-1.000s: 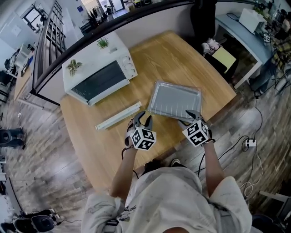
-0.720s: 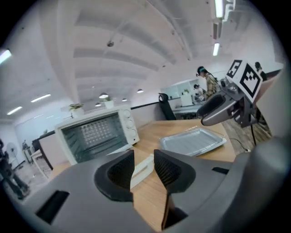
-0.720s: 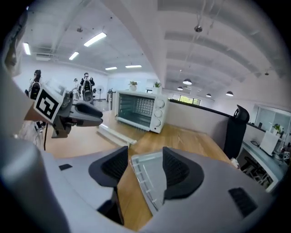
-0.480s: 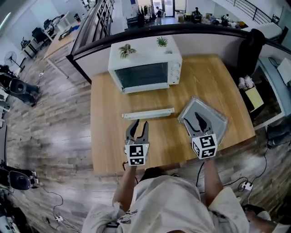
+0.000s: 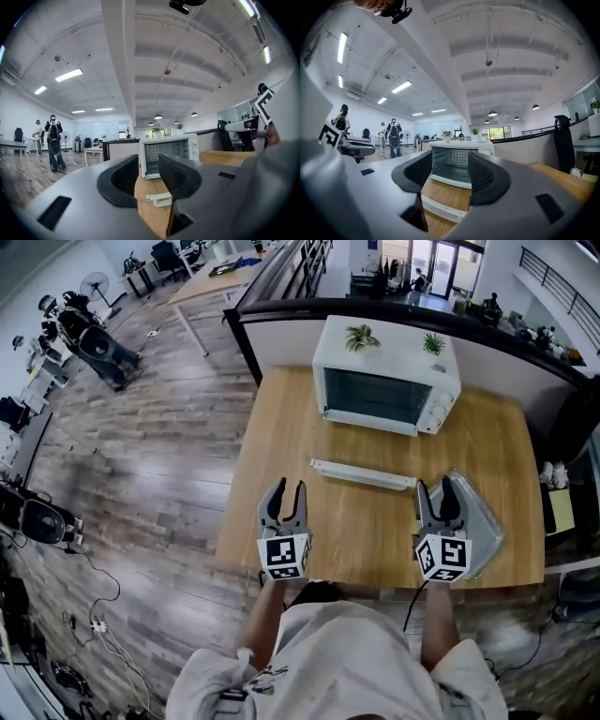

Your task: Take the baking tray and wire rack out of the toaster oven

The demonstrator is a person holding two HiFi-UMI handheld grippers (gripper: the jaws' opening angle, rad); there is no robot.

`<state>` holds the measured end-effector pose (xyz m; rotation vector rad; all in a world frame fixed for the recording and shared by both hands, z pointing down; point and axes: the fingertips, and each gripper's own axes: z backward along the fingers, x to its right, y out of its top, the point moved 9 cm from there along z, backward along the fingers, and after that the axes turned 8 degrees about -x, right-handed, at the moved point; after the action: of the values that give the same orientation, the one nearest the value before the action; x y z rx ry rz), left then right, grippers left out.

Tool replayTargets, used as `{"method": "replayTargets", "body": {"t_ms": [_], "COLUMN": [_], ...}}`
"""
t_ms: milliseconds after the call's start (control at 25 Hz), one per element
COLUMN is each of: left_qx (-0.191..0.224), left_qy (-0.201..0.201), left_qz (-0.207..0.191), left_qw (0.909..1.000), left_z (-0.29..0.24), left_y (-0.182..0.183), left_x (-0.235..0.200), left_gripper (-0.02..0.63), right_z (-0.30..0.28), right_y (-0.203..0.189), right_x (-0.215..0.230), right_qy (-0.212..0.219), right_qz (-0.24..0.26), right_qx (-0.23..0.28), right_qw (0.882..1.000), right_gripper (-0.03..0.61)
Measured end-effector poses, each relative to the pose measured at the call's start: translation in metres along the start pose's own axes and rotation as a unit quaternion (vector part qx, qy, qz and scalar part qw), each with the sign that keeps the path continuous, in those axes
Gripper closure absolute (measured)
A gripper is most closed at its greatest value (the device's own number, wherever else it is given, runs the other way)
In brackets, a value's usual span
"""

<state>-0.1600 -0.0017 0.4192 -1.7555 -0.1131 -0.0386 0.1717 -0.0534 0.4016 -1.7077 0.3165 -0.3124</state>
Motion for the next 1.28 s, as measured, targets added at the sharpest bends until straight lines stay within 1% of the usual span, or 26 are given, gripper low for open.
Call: {"method": "replayTargets", "body": {"t_ms": [320,520,600,640,680,720,800,880,1280], "left_qx": [0.005,0.012,0.012,0.012,0.013,0.014,0.013,0.015,0.008], "left_qy": [0.005,0.003,0.002,0.0,-0.003,-0.008,-0.021,-0.033,-0.056], "left_qz": [-0.002,-0.004,-0.005,-0.005,-0.005,-0.005,-0.004,-0.006,-0.01], "left_qw": [1.0,0.9999,0.9999,0.9999,0.9999,0.9999,0.9997,0.9993,0.9983], "left_z": [0.002,0.002,0.003,0.003,0.003,0.002,0.002,0.002,-0.002], "left_y": [0.001,0.003,0.003,0.004,0.004,0.004,0.004,0.003,0.003], "left_x": [-0.005,-0.003,-0.002,-0.001,0.0,0.001,0.002,0.005,0.021], "left_gripper": [0.465,0.49,0.511,0.53,0.554,0.572,0.594,0.598,0.598], "right_z": [-0.006,-0.003,-0.002,-0.001,-0.001,0.0,0.0,0.001,0.008], "right_y": [-0.004,-0.007,-0.008,-0.008,-0.009,-0.01,-0.01,-0.01,-0.012], "right_x": [-0.003,-0.004,-0.005,-0.005,-0.005,-0.004,-0.006,-0.006,-0.001], "right_qy": [-0.006,-0.012,-0.015,-0.018,-0.022,-0.026,-0.033,-0.036,-0.036], "right_qz": [0.002,0.003,0.007,0.009,0.012,0.014,0.018,0.021,0.023], "right_qx": [-0.004,-0.007,-0.011,-0.012,-0.013,-0.013,-0.012,-0.014,-0.023], "right_qw": [1.0,1.0,1.0,1.0,1.0,0.999,0.999,0.999,0.999], "right_gripper": [0.328,0.345,0.376,0.388,0.416,0.454,0.555,0.558,0.558]}}
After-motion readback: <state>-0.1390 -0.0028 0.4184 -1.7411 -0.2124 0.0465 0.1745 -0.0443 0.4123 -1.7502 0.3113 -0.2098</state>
